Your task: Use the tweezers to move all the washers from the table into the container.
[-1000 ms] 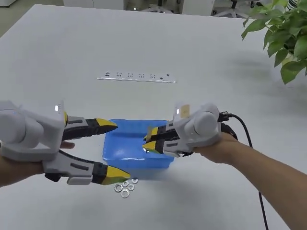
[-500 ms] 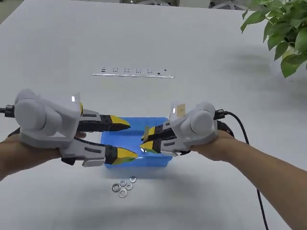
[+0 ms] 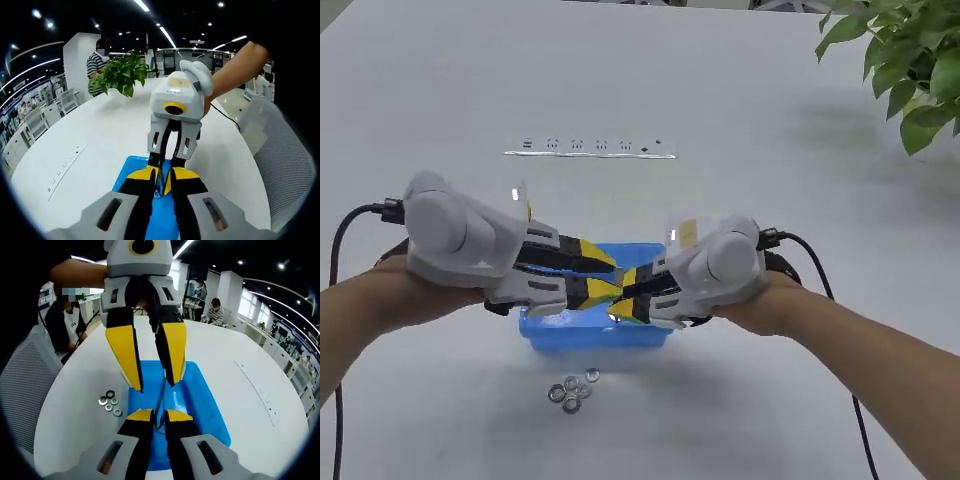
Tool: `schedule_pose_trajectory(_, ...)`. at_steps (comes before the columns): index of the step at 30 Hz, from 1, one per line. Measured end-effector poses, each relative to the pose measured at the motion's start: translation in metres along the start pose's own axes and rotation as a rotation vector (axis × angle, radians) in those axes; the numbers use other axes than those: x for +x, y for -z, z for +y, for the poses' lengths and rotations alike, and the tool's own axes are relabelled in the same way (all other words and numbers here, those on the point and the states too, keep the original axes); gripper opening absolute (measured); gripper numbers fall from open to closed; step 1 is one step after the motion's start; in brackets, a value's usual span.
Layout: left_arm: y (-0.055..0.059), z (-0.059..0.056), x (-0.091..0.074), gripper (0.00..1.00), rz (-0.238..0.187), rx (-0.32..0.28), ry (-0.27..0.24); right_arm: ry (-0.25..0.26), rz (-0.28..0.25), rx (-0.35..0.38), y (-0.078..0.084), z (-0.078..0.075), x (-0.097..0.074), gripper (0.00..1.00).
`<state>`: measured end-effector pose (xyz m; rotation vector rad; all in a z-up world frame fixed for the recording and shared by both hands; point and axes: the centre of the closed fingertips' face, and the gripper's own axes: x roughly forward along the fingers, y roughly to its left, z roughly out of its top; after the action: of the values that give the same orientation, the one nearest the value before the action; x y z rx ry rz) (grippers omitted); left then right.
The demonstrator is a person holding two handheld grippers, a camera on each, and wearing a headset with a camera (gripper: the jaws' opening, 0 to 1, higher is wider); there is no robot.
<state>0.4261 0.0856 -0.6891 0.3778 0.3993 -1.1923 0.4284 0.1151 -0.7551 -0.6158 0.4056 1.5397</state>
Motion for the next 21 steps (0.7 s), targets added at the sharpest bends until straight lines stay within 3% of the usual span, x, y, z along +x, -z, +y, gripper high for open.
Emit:
schedule_pose_trajectory(7,-0.0011,0.0018,0.0047,0.08,0.0,0.015,0.012,-0.006,-0.001,-0.005,0.0003,0.0006,-0.0006,0.1)
schedule_pose_trajectory(21,-0.0032,0.0009,0.0043,0.06,0.002,0.037,0.026,-0.005,-0.001,-0.007,-0.0006,0.0018,-0.0018,0.12)
